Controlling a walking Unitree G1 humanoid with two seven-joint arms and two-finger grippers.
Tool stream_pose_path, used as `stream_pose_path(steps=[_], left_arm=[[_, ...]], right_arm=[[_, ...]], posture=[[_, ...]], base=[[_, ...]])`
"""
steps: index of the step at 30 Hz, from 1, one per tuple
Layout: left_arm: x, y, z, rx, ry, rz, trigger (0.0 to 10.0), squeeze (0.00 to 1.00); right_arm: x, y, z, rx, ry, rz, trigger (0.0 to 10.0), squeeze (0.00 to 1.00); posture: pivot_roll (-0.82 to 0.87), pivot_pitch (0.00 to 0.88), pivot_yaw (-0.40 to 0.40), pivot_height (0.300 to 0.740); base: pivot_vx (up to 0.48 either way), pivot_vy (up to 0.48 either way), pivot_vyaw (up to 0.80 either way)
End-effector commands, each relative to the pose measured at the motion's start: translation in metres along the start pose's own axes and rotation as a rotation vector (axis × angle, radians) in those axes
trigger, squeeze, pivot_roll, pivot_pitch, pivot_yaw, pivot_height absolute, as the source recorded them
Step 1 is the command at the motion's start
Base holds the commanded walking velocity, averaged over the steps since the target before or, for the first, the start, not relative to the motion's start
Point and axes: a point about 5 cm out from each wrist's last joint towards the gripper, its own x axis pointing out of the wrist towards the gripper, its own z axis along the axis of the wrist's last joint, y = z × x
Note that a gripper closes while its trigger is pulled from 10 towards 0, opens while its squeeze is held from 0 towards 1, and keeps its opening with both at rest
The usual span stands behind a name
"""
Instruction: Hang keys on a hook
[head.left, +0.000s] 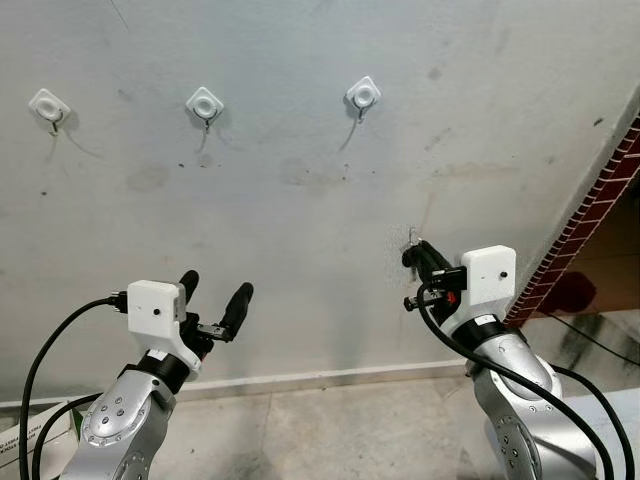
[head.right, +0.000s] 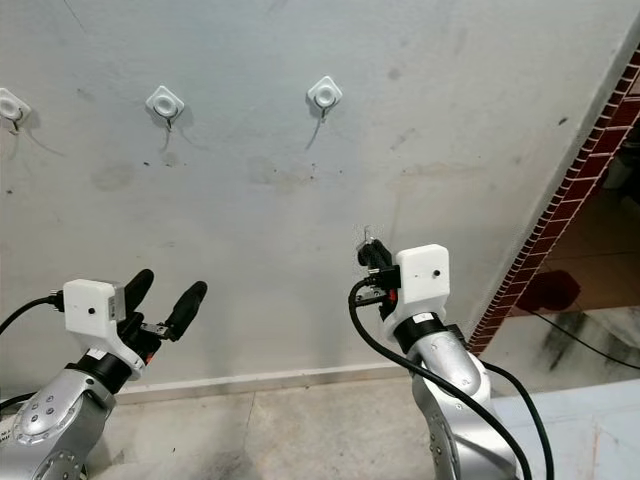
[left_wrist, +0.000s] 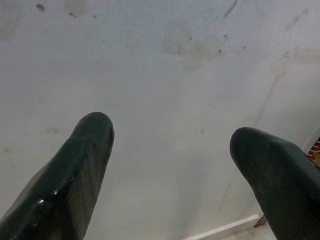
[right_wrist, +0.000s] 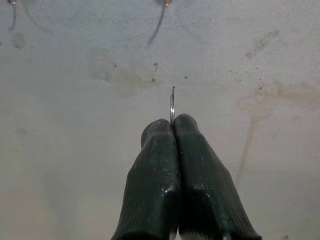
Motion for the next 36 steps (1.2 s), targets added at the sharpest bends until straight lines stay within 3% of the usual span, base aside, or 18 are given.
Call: stream_pose_path(steps=[1,29,36], left_arm=[[-0.0014,-0.0009,0.0032,0.004,-0.003,-0.011,10.0,0.00],[-0.0019,-0.0016,0.0006,0.006,0.020,-0.001,10.0,0.00],[-0.0058,0.0006,0.0003,0.014,0.021,0.028,10.0,0.00]], right_arm=[[0.0028,0.0002,0.0051,-0.006,-0.010,0.009,10.0,0.00],[0.0051,0.0078,0.0024,0.014,0.000,0.028,10.0,0.00],[0.0045,0.0088,0.0021,0.018,0.000,0.035,10.0,0.00]], posture=[[0.05,0.000,0.031,0.740],[0.06,0.000,0.033,0.740],[0.06,0.000,0.030,0.740]], base=[[0.356,0.000,0.00],[0.357,0.000,0.00],[0.000,0.000,0.00]])
